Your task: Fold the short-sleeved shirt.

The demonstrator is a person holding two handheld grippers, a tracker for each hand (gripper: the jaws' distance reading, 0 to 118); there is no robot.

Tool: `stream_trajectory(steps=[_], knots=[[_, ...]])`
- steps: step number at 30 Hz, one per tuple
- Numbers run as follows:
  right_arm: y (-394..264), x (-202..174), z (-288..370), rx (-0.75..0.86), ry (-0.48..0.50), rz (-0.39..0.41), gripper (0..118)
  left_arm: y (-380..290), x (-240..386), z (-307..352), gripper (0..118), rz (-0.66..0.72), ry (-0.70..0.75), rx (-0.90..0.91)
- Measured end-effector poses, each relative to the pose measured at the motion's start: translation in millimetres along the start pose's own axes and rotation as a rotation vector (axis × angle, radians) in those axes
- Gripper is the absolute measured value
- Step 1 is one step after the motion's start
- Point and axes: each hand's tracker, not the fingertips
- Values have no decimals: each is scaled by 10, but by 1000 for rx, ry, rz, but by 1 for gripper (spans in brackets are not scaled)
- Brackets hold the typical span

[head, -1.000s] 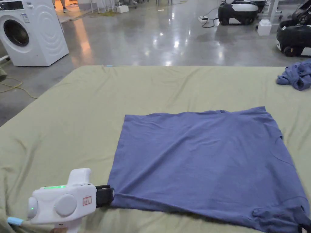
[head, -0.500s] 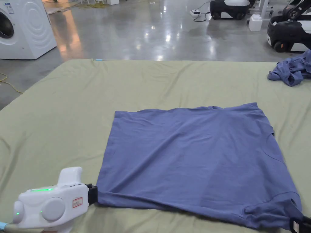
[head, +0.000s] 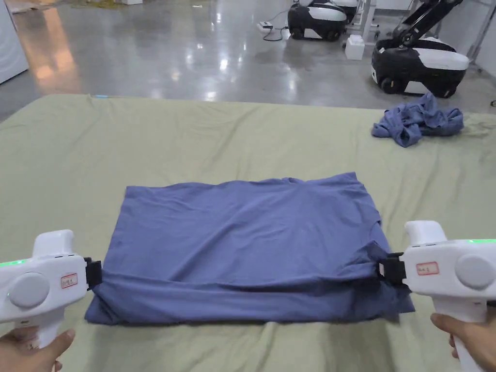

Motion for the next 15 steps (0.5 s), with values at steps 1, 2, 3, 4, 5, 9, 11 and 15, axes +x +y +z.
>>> stream_trajectory(steps=[1, 2, 3, 4, 5, 9, 11, 15], knots=[[66, 30, -146, -28, -14, -9, 9, 41, -10, -101, 4, 2, 19, -7], [108, 77, -286, -50, -11, -31, 9, 65, -14, -182, 4, 11, 24, -21], [139, 119, -396, -62, 3, -57, 9, 74, -23, -234, 4, 30, 26, -27], [160, 73, -463, -69, 5, -66, 9, 90, -25, -293, 4, 42, 17, -30], [176, 90, -534, -73, -5, -81, 9, 91, 5, -329, 4, 45, 23, -25], [226, 109, -540, -64, -70, -27, 94, 163, 68, -344, 57, 31, 88, -8], [213, 127, -256, 39, -128, 43, 99, 202, 0, -127, 66, 109, 23, 62], [-12, 16, 797, 497, -217, 139, 103, 144, -11, 713, 79, 114, -86, 305]])
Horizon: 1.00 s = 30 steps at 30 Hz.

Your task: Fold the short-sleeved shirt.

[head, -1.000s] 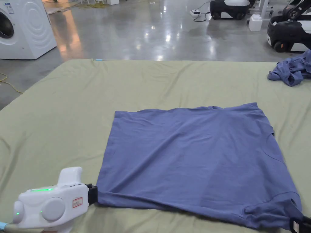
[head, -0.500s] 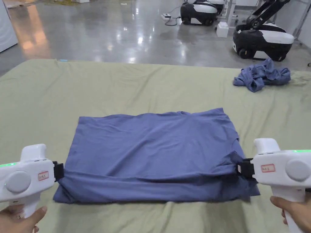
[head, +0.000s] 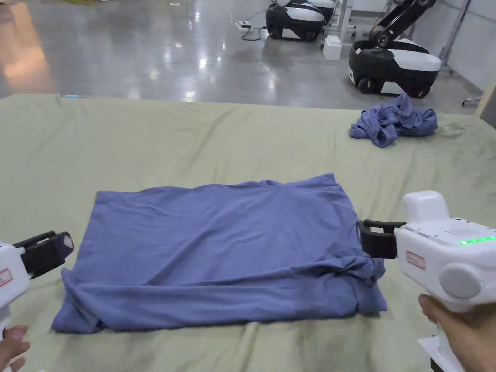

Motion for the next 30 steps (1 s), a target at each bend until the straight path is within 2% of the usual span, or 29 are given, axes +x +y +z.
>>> stream_trajectory(steps=[2, 3, 5, 6, 7, 8, 9, 10, 11, 12, 13, 14, 15, 17, 18, 20, 21, 22, 27, 29, 30], knots=[[-22, 27, 518, 129, -18, -37, 104, -14, 81, 493, 79, -46, -35, 95], [-61, 45, 771, 160, 16, -53, 105, -70, 132, 722, 79, -51, -61, 131], [-153, -159, 1281, 154, 85, -124, 104, -214, 241, 1124, 79, -63, -104, 144], [-226, -183, 1485, 155, 115, -170, 96, -311, 253, 1252, 75, -83, -112, 154], [-335, -230, 1725, 207, 141, -215, 51, -431, 335, 1436, 47, -110, -109, 162], [-409, -344, 1883, 232, 129, -207, 2, -525, 412, 1581, 3, -148, -94, 183], [-483, -470, 1975, 244, 15, -157, 2, -613, 476, 1691, 0, -166, -33, 205], [-517, -513, 2053, 219, 39, -173, 2, -660, 482, 1728, 0, -165, -51, 193], [-519, -529, 2069, 177, 134, -165, 2, -672, 480, 1759, 0, -178, -138, 136], [-510, -580, 2058, 149, 112, -164, 2, -706, 521, 1769, 0, -206, -131, 109], [-474, -604, 2027, 146, 93, -185, 2, -760, 565, 1790, 0, -212, -19, 133], [-452, -586, 1976, 139, 146, -203, 2, -878, 443, 1771, 0, -203, -61, 129], [-419, -573, 1884, 134, 144, -207, 2, -880, 414, 1748, 0, -193, -109, 100], [-369, -464, 1642, 77, 103, -228, 3, -890, 390, 1723, 0, -166, -78, 90], [-328, -423, 1474, 44, 125, -244, 13, -930, 367, 1747, 0, -158, -89, 87], [-299, -238, 985, -89, 143, -290, 90, -944, 337, 1760, 0, -135, -83, 89], [-309, -179, 709, -161, 136, -311, 111, -950, 322, 1760, 0, -133, -88, 89], [-339, -159, 358, -284, 120, -314, 110, -993, 336, 1795, 0, -132, -88, 84], [-887, 124, -833, -574, 85, -378, 108, -1056, 378, 1856, 0, -142, -101, 70], [-1070, 209, -1002, -606, 122, -433, 95, -1060, 430, 1878, 0, -152, -101, 68], [-1099, 226, -1042, -617, 127, -456, 82, -1057, 465, 1885, 0, -160, -102, 67]])
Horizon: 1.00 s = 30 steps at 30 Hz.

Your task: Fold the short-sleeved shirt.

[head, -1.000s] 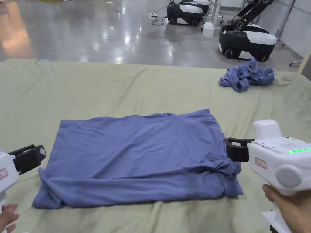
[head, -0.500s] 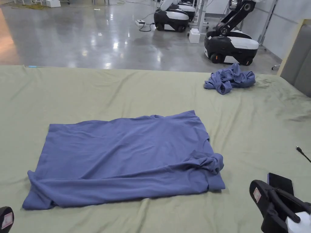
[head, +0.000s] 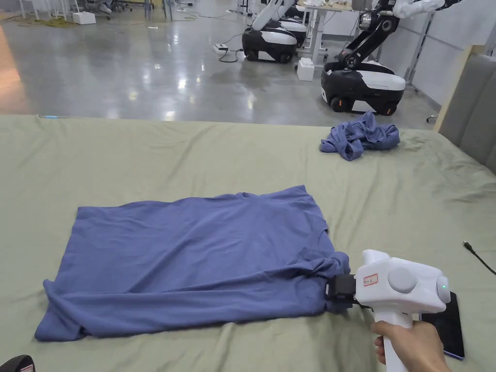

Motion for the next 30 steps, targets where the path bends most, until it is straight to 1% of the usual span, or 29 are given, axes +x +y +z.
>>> stream_trajectory(steps=[1, 2, 3, 4, 6, 7, 8, 9, 10, 11, 12, 13, 15, 16, 18, 19, 20, 21, 22, 23, 25, 26, 27, 28, 29, 30], knots=[[4, 27, -3, -6, 40, -38, 55, 3, 2, -5, 0, -3, -2, -4], [10, 46, 11, 29, 58, -34, 34, 0, 4, -8, 0, 0, -4, -7], [-21, -32, 60, 52, 82, -31, 8, -2, 5, -11, 0, 2, -7, -8], [-20, -43, 74, 46, 91, -50, 7, 18, 12, -55, 0, 6, -9, -8], [-5, -40, 66, 31, 82, -37, 7, 23, -15, -127, 0, 21, -11, -7], [5, -114, 111, 50, 82, -40, 7, 40, -78, -203, 0, 53, -22, -1], [5, -86, 145, 73, 94, -46, 6, 110, -177, -381, 16, 138, -53, -32], [1, -69, 164, 79, 101, -44, 6, 187, -294, -560, 43, 168, -62, -85], [-13, -56, 183, 78, 106, -40, 6, 258, -451, -783, 82, 204, -80, -134], [-69, -239, 276, 84, 106, -36, 6, 306, -628, -1026, 89, 260, -69, -186], [-96, -262, 299, 86, 104, -30, 6, 354, -803, -1298, 89, 319, -34, -238], [-129, -269, 308, 90, 102, -23, 6, 353, -1007, -1561, 89, 403, -31, -297], [-168, -324, 360, 95, 109, -19, 6, 329, -1248, -2006, 89, 441, 52, -399], [-195, -337, 381, 96, 107, -17, 6, 325, -1290, -2195, 89, 437, 105, -446], [-240, -358, 413, 100, 104, -13, 6, 243, -1306, -2431, 89, 383, 112, -526], [-188, -388, 398, 100, 102, -5, 6, 190, -1271, -2536, 88, 350, 139, -597], [-203, -397, 414, 104, 96, -6, 6, 155, -1203, -2588, 84, 332, 180, -637], [-211, -396, 421, 103, 104, -10, 6, 97, -1176, -2637, 82, 325, 201, -649], [-189, -387, 407, 101, 113, -19, 6, 57, -1144, -2683, 80, 313, 188, -634], [-166, -383, 395, 99, 117, -23, 6, 64, -1103, -2684, 72, 268, 216, -634], [-175, -417, 420, 99, 117, -13, 6, 117, -1030, -2651, 47, 232, 223, -583], [-161, -411, 407, 98, 115, -4, 6, 138, -1008, -2658, 47, 206, 211, -574], [-145, -403, 395, 97, 115, 0, 6, 150, -1023, -2663, 8, 229, 177, -575], [-147, -420, 407, 98, 115, 3, 6, 179, -1060, -2649, 5, 322, 105, -570], [-151, -432, 422, 102, 114, 2, 6, 181, -1061, -2659, 5, 368, 58, -585], [-150, -442, 438, 106, 116, 1, 6, 191, -1029, -2666, 5, 381, 53, -581]])
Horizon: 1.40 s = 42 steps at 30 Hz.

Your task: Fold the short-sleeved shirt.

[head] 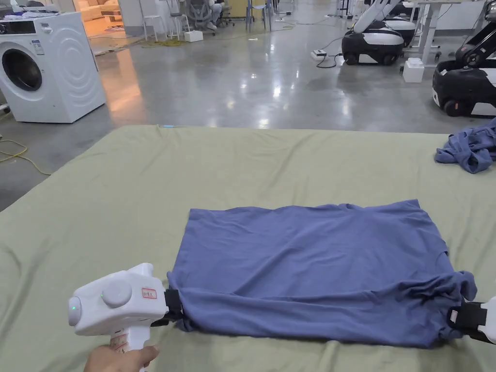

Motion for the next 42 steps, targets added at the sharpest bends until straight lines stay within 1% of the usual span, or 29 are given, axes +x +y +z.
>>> stream_trajectory(steps=[1, 2, 3, 4, 6, 8, 9, 11, 13, 14, 16, 19, 24, 26, 28, 31, 33, 35, 38, 40, 41, 42], knots=[[-2, -30, 66, 12, 3, 1, 6, 0, 50, 21, 5, -18, 28, 12], [-9, -64, 108, 30, -3, 13, 6, 29, 45, 60, 5, -43, 21, 23], [-15, -95, 145, 43, -13, 38, 6, 29, 72, 85, 5, -59, 17, 33], [-30, -142, 206, 69, -47, 74, 6, 28, 88, 123, 5, -54, 3, 32], [-17, -110, 255, 91, -98, 133, 6, 31, 127, 219, 5, -77, 7, 46], [-15, -152, 383, 119, -94, 139, 6, 38, 181, 298, 5, -170, 95, 70], [29, -34, 368, 132, -95, 147, 6, 29, 183, 349, 5, -180, 104, 88], [46, -68, 435, 149, -106, 172, 6, 42, 131, 443, 5, -165, 63, 88], [31, -89, 486, 158, -113, 203, 6, 45, 117, 516, 5, -156, 60, 95], [17, -91, 523, 168, -108, 205, 6, 45, 106, 550, 5, -161, 60, 99], [-2, -78, 581, 164, -102, 195, 6, 21, 78, 616, 5, -162, 56, 108], [-75, 23, 734, 172, -53, 110, 6, -14, 3, 677, 5, -110, 9, 86], [-321, 164, 1080, 187, -36, 89, 6, -215, -71, 850, 5, -97, -26, 82], [-492, 200, 1262, 198, -45, 71, 6, -309, -151, 913, 5, -70, -45, 79], [-627, 291, 1392, 199, -32, 42, 6, -420, -233, 974, 5, -55, -55, 70], [-913, 363, 1553, 178, -40, 8, 6, -612, -338, 1052, 5, -30, -77, 44], [-1083, 402, 1546, 128, -66, 9, 6, -723, -395, 1061, 5, -25, -74, 34], [-1308, 472, 1490, 95, -66, -37, 6, -817, -442, 1029, 5, -15, -65, 23], [-1491, 519, 1355, 67, -78, -52, 6, -919, -502, 955, 5, 4, -68, 9], [-1535, 567, 1268, 68, -84, -43, 6, -925, -538, 872, 6, 6, -53, -7], [-1508, 604, 1224, 56, -102, -22, 11, -918, -563, 845, 14, 22, -49, -18], [-1493, 615, 1192, 23, -143, -4, 28, -924, -582, 833, 33, 45, -49, -28]])
